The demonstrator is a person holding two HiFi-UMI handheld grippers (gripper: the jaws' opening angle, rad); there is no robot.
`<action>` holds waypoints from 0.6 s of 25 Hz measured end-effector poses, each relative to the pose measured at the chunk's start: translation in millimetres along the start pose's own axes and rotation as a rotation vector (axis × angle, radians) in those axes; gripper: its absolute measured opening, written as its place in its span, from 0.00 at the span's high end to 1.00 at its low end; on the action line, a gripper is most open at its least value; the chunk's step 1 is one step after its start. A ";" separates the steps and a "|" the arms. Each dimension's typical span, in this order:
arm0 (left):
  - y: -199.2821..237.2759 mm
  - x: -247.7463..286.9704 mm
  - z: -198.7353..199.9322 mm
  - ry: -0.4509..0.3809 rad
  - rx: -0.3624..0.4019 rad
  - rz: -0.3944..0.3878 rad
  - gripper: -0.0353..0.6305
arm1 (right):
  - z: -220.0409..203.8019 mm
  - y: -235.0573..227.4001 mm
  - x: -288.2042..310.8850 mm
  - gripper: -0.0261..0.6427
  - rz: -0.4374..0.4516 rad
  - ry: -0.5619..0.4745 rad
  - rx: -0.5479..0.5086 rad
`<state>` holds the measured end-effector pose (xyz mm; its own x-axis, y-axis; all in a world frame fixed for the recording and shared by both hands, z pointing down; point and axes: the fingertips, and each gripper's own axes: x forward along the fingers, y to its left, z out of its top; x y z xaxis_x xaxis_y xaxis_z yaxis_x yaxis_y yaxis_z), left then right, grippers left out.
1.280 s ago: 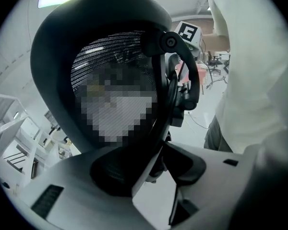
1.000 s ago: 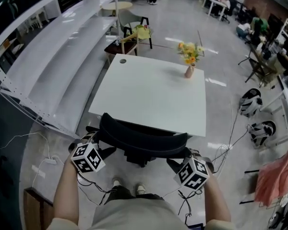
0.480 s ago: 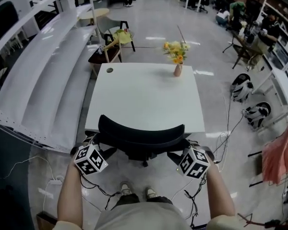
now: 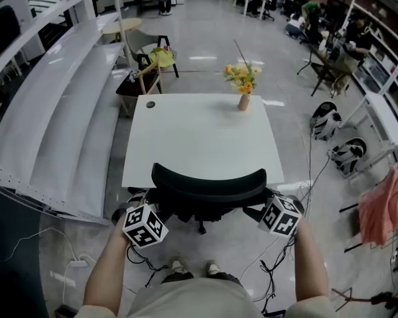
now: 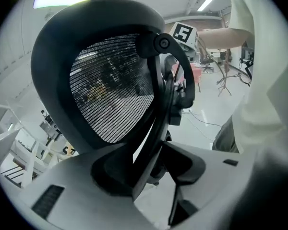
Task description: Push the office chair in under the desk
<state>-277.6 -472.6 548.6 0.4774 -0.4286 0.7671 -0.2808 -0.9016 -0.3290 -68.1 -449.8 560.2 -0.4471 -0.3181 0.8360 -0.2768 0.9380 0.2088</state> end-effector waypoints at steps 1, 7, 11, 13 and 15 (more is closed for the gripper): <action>0.2 0.9 0.9 0.000 0.000 0.002 0.65 | -1.1 -1.1 0.0 0.74 -0.003 0.001 -0.002; 1.4 2.8 3.8 0.001 -0.008 0.011 0.65 | -3.5 -8.6 1.4 0.73 -0.038 0.011 -0.005; 0.7 6.9 9.1 0.002 -0.012 0.028 0.65 | -8.7 -16.6 0.9 0.72 -0.060 0.022 -0.008; 0.5 10.0 12.0 0.003 -0.013 0.038 0.65 | -11.8 -20.8 1.1 0.71 -0.082 0.022 -0.010; 0.9 11.4 13.3 0.002 -0.013 0.043 0.65 | -11.9 -23.0 1.3 0.71 -0.099 0.015 -0.012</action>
<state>-261.4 -479.0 549.7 0.4627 -0.4667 0.7537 -0.3118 -0.8815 -0.3545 -52.1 -470.1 562.5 -0.4056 -0.4072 0.8184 -0.3087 0.9037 0.2967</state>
